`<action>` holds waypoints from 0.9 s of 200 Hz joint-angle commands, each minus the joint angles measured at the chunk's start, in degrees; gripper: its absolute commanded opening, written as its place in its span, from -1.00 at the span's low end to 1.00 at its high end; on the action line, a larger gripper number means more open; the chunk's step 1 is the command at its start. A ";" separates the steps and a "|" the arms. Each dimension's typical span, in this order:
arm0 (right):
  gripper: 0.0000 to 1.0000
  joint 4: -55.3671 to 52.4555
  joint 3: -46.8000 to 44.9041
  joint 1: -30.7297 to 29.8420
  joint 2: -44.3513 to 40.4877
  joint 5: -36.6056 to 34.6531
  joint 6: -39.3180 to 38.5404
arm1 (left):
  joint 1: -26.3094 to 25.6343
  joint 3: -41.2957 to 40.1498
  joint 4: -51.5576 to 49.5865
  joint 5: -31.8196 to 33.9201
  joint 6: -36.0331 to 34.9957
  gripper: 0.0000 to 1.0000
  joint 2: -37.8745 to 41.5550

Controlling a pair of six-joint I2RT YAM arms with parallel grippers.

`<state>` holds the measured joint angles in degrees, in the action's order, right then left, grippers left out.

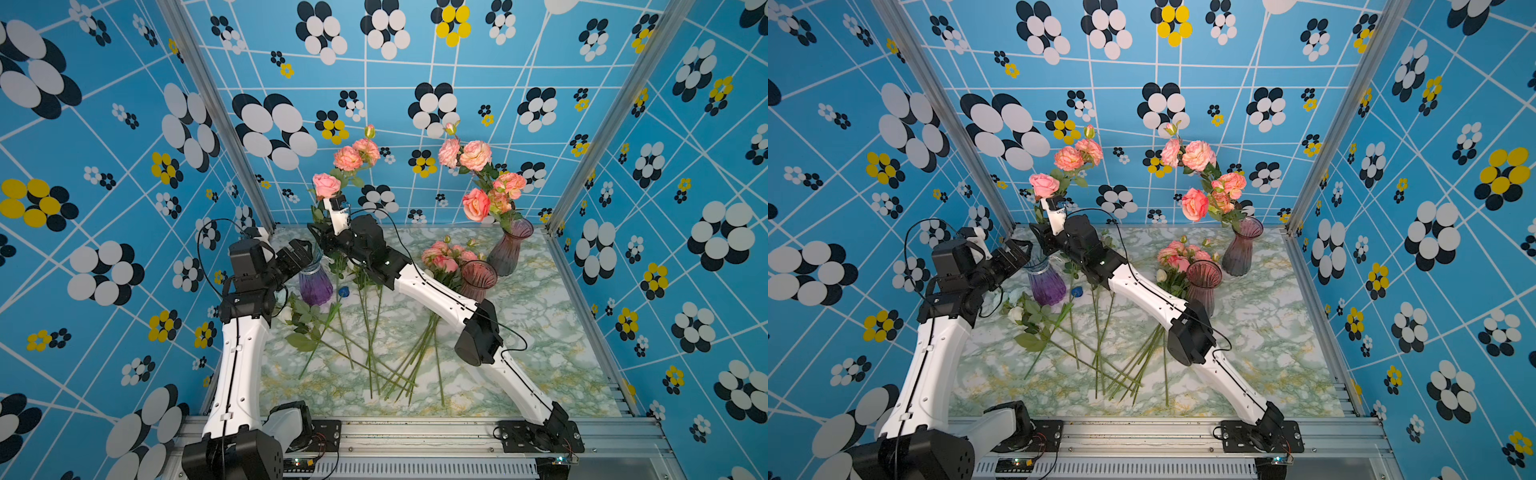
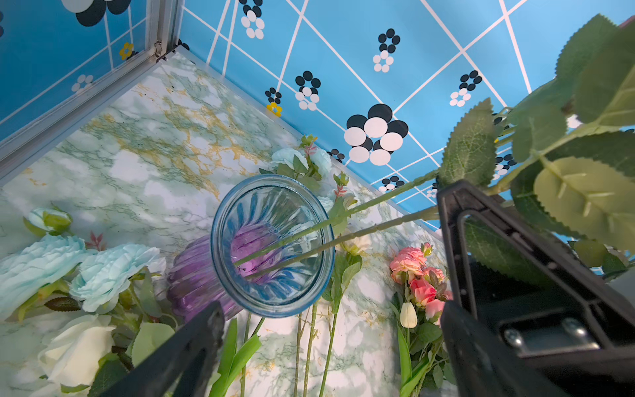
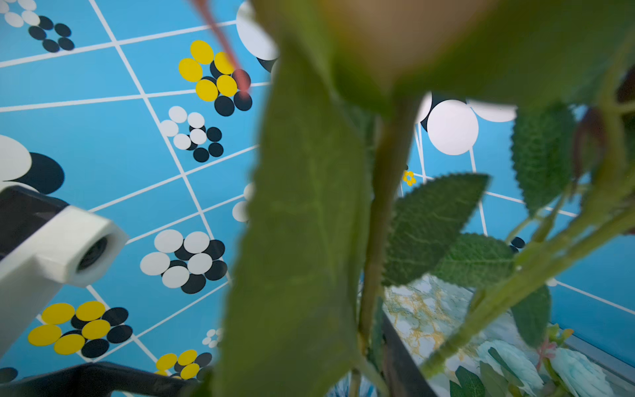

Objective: Place the pink flowers into the vase
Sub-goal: Place the flower in the vase.

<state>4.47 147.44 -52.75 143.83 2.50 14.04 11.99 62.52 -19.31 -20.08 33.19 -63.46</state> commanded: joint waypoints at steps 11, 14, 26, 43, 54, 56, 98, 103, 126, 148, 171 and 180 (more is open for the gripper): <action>-0.15 -1.65 -3.84 -0.07 -7.31 0.85 -1.30 | -0.18 0.49 -1.19 0.87 -1.31 0.99 0.97; -0.14 -1.59 -4.55 -0.03 -7.85 0.84 -1.39 | -0.14 0.46 -1.17 0.83 -1.37 0.99 0.97; -0.09 -1.35 -7.68 -0.06 -9.97 0.84 -1.64 | -0.20 0.49 -0.99 0.74 -1.28 0.99 0.83; 0.03 -0.75 -12.28 -0.07 -12.85 0.62 -1.99 | -0.16 0.50 -0.80 0.65 -1.28 0.99 0.67; 0.10 -1.60 -12.59 -0.06 -13.29 0.56 -2.31 | -0.18 0.44 -0.52 0.63 -1.18 0.99 0.47; 0.12 -2.04 -12.50 -0.07 -13.31 0.57 -2.45 | -0.16 0.42 -0.48 0.62 -1.15 0.99 0.45; 0.22 -3.87 -18.56 -0.07 -16.97 0.48 -3.33 | -0.18 0.07 -0.31 0.60 -1.28 0.99 0.55; 0.24 -3.98 -19.68 -0.07 -17.79 0.56 -3.58 | -0.20 0.05 -0.33 0.62 -1.27 0.99 0.61; 0.31 -5.68 -24.59 -0.07 -21.75 0.41 -5.09 | -0.33 -0.07 0.15 0.11 -1.11 0.99 0.09; 0.39 -5.72 -29.57 -0.07 -24.50 -0.34 -4.95 | -0.56 0.05 0.45 -0.31 -1.19 0.99 -0.97; 0.47 -6.53 -33.07 -0.02 -26.57 -0.42 -5.23 | -0.78 -0.20 0.76 -0.56 -1.02 0.99 -1.32; 0.49 -6.26 -34.97 -0.06 -27.74 -0.73 -5.28 | -1.01 -0.27 0.72 -0.50 -1.17 0.99 -1.29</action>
<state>-1.28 115.70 -52.75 120.36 2.28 9.61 11.57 62.50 -19.25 -19.97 32.99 -64.47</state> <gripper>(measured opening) 0.736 0.995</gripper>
